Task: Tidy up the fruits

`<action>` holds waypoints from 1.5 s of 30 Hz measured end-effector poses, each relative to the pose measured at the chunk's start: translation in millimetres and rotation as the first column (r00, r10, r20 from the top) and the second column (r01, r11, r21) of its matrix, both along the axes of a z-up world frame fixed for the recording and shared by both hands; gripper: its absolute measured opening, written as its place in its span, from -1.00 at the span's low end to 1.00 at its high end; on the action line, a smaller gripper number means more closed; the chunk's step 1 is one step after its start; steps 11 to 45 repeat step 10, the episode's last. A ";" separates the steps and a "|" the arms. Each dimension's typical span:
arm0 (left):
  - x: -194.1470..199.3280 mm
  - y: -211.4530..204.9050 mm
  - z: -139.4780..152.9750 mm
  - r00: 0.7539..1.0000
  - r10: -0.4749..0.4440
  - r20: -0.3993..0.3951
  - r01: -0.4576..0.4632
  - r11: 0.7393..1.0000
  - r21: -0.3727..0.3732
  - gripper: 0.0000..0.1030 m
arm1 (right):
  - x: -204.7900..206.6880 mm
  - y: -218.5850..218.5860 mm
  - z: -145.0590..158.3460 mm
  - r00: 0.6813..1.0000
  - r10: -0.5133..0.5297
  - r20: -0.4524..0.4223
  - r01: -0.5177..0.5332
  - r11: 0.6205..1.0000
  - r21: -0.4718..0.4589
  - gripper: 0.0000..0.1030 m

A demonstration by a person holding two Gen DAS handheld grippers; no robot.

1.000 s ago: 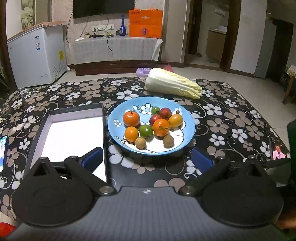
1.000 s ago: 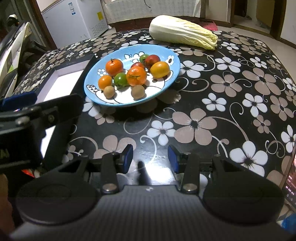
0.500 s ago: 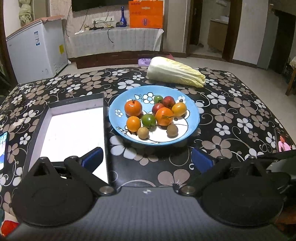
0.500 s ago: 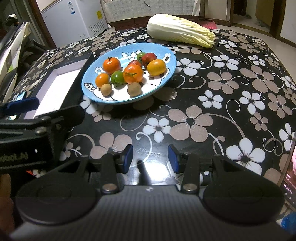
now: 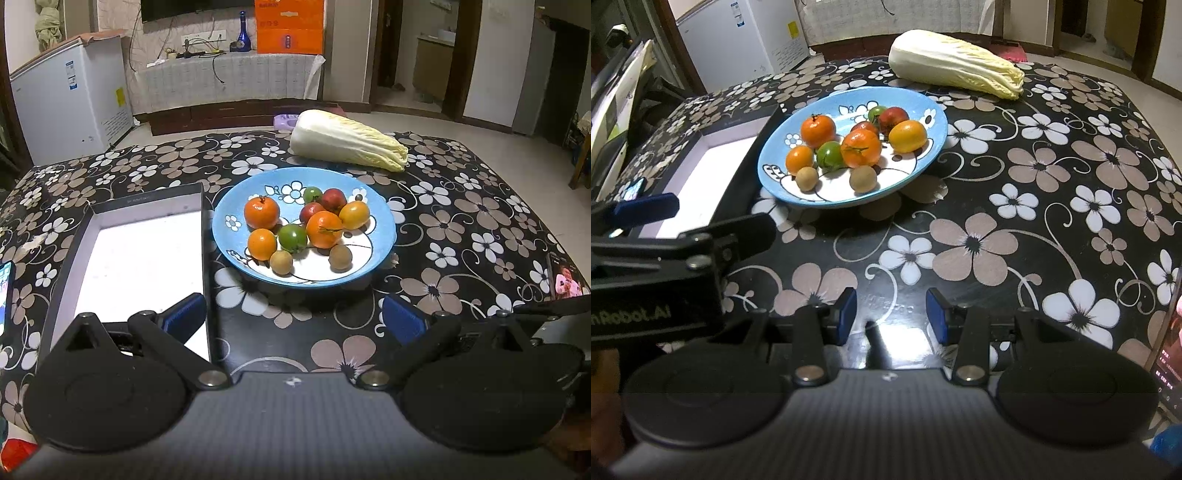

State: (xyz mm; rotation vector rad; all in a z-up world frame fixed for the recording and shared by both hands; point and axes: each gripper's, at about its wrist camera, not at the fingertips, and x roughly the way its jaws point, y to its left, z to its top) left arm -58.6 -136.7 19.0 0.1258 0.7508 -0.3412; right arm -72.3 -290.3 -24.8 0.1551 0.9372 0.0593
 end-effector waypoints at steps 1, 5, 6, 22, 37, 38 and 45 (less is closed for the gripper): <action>0.1 0.1 -0.1 1.000 0.001 -0.001 -0.001 1.000 -0.002 0.99 | -0.2 -0.1 0.6 1.000 -0.001 0.004 0.001 1.000 0.000 -0.14; -0.7 -0.1 1.5 1.000 -0.014 0.023 0.014 1.000 0.003 0.99 | 0.5 0.8 1.2 1.000 0.000 0.008 0.000 1.000 -0.004 -0.14; -2.1 -0.5 2.7 0.999 -0.024 0.043 0.024 1.000 0.009 0.98 | 0.7 1.0 1.3 1.000 0.001 0.009 -0.001 1.000 -0.004 -0.14; -4.4 -1.3 5.2 0.998 -0.036 0.061 0.036 0.999 -0.001 0.98 | 0.5 0.1 1.6 1.000 -0.002 0.013 0.002 1.000 -0.001 -0.14; -4.4 -1.3 5.2 0.998 -0.036 0.061 0.036 0.999 -0.001 0.98 | 0.5 0.1 1.6 1.000 -0.002 0.013 0.002 1.000 -0.001 -0.14; -4.4 -1.3 5.2 0.998 -0.036 0.061 0.036 0.999 -0.001 0.98 | 0.5 0.1 1.6 1.000 -0.002 0.013 0.002 1.000 -0.001 -0.14; -4.4 -1.3 5.2 0.998 -0.036 0.061 0.036 0.999 -0.001 0.98 | 0.5 0.1 1.6 1.000 -0.002 0.013 0.002 1.000 -0.001 -0.14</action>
